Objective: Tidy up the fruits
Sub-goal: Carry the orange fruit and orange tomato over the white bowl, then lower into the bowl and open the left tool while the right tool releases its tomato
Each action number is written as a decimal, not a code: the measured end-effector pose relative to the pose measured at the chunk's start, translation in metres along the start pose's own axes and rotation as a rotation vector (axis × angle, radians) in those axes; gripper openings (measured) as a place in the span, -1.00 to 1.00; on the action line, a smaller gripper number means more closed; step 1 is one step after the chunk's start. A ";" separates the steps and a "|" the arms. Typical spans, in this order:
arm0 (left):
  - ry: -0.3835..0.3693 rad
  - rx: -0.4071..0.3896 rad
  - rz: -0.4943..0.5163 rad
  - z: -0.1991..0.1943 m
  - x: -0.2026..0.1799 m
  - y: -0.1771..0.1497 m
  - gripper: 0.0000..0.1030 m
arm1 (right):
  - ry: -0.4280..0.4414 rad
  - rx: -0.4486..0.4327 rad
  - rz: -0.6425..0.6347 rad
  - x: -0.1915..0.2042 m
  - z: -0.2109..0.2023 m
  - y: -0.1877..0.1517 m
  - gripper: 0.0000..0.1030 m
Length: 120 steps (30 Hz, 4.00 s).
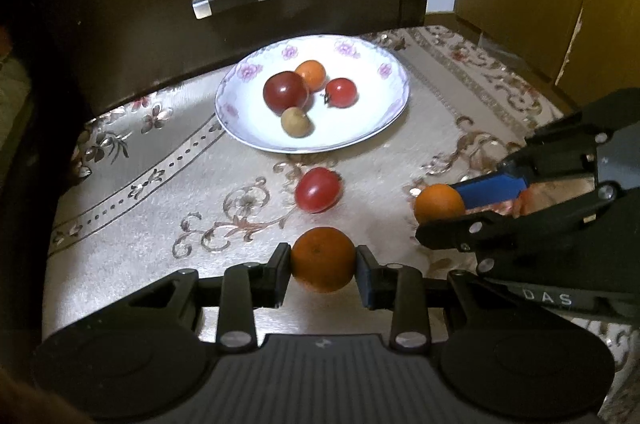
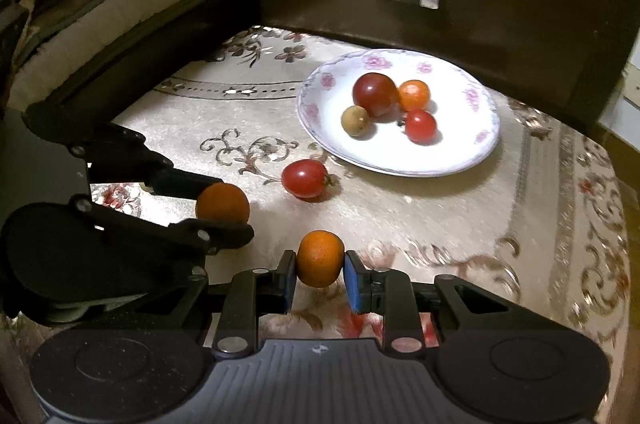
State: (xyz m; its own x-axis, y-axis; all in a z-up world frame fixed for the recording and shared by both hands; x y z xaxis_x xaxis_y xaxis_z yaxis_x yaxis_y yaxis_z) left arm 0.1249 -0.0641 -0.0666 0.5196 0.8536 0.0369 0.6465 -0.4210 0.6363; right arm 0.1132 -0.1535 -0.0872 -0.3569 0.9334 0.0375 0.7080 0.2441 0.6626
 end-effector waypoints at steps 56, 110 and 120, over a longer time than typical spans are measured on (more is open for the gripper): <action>0.078 -0.142 -0.074 0.008 0.031 0.054 -0.28 | -0.096 -0.152 0.087 -0.027 0.002 0.052 -0.53; 0.059 -0.126 -0.058 0.061 0.046 0.072 -0.29 | -0.079 -0.138 0.079 -0.051 0.049 0.067 -0.54; 0.086 -0.122 0.016 0.069 0.049 0.077 -0.28 | -0.070 -0.132 0.069 -0.052 0.061 0.070 -0.53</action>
State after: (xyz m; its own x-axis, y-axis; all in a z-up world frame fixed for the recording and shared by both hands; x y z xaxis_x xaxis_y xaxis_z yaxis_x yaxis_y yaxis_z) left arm 0.2386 -0.0753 -0.0687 0.4763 0.8723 0.1105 0.5627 -0.3989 0.7240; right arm 0.2186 -0.1686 -0.0885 -0.2632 0.9640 0.0369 0.6416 0.1463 0.7530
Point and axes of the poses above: each gripper's, at about its wrist camera, not at the fingertips, and z roughly the way its jaws point, x to its left, y to its top, the point moved 8 cm from there along z, roughly the way its jaws point, and after that the axes turned 2 degrees about -x, right-handed, at the moved point
